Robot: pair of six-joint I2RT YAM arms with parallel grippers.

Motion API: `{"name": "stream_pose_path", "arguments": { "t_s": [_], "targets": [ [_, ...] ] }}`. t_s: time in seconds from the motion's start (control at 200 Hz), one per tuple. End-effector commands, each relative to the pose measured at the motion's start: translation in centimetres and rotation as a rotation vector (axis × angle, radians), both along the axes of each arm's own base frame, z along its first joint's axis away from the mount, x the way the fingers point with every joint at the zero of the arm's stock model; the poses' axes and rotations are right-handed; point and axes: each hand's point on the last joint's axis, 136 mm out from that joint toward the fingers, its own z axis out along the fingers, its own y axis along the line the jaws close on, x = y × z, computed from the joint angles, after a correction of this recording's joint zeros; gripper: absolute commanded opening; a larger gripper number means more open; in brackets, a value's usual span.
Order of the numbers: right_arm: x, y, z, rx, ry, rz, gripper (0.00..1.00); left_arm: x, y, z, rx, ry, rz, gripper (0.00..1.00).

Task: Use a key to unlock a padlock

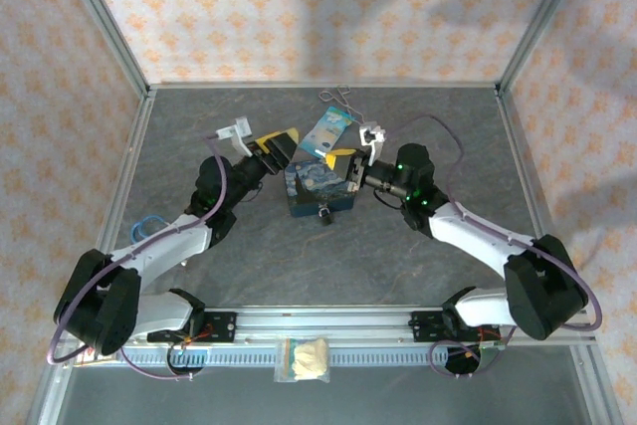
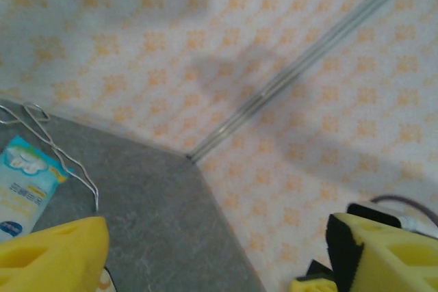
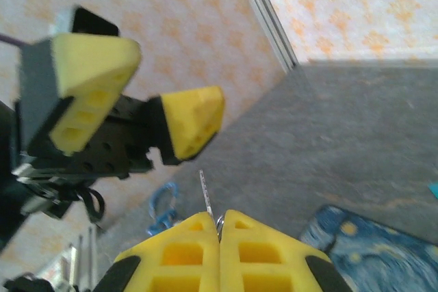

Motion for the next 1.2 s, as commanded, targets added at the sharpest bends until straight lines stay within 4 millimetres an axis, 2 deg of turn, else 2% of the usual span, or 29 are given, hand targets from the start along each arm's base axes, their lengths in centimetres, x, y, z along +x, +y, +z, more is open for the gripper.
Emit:
{"name": "stream_pose_path", "arguments": {
  "t_s": [0.0, 0.165, 0.28, 0.445, 0.52, 0.571, 0.631, 0.781, 0.891, 0.981, 1.021, 1.086, 1.191],
  "targets": [
    [0.1, -0.1, -0.6, -0.094, -0.021, 0.01, 0.0, -1.7, -2.3, 1.6, -0.02, -0.081, -0.158, 0.77],
    [-0.7, 1.0, 1.0, -0.01, 0.001, 0.102, 0.0, -3.0, -4.6, 2.2, -0.033, -0.13, -0.274, 0.61],
    [-0.9, 1.5, 2.2, 0.058, 0.029, 0.154, 0.0, -3.4, -5.4, 1.9, -0.035, -0.135, -0.311, 0.51],
    [-1.1, 2.1, 3.4, 0.142, 0.08, 0.213, 0.0, -3.7, -6.0, 1.5, -0.038, -0.129, -0.338, 0.49],
    [-1.0, 2.2, 3.7, 0.166, 0.089, 0.223, 0.0, -3.8, -6.0, 1.6, -0.046, -0.131, -0.34, 0.44],
    [-0.8, 2.2, 3.6, 0.172, 0.096, 0.219, 0.0, -3.8, -6.0, 1.7, -0.053, -0.135, -0.34, 0.35],
    [-0.7, 2.3, 3.5, 0.179, 0.106, 0.221, 0.0, -3.8, -5.9, 1.8, -0.056, -0.137, -0.336, 0.3],
    [-0.3, 2.4, 2.9, 0.175, 0.129, 0.21, 0.0, -3.8, -5.7, 2.1, -0.06, -0.147, -0.324, 0.0],
    [-0.4, 2.3, 3.0, 0.165, 0.116, 0.207, 0.0, -3.5, -5.4, 1.9, -0.047, -0.133, -0.293, 0.0],
    [-0.2, 1.7, 3.2, 0.127, 0.068, 0.158, 0.32, -3.2, -5.2, 1.7, -0.009, -0.12, -0.272, 0.0],
    [-0.1, 1.3, 3.3, 0.109, 0.04, 0.138, 0.41, -3.2, -5.2, 1.9, 0.007, -0.122, -0.266, 0.0],
    [-0.2, 0.9, 3.6, 0.104, 0.011, 0.13, 0.46, -3.2, -5.1, 2.0, 0.022, -0.123, -0.26, 0.0],
    [-0.8, 1.2, 4.1, 0.126, -0.006, 0.174, 0.46, -3.4, -5.1, 2.2, 0.021, -0.125, -0.269, 0.0]
  ]
}}
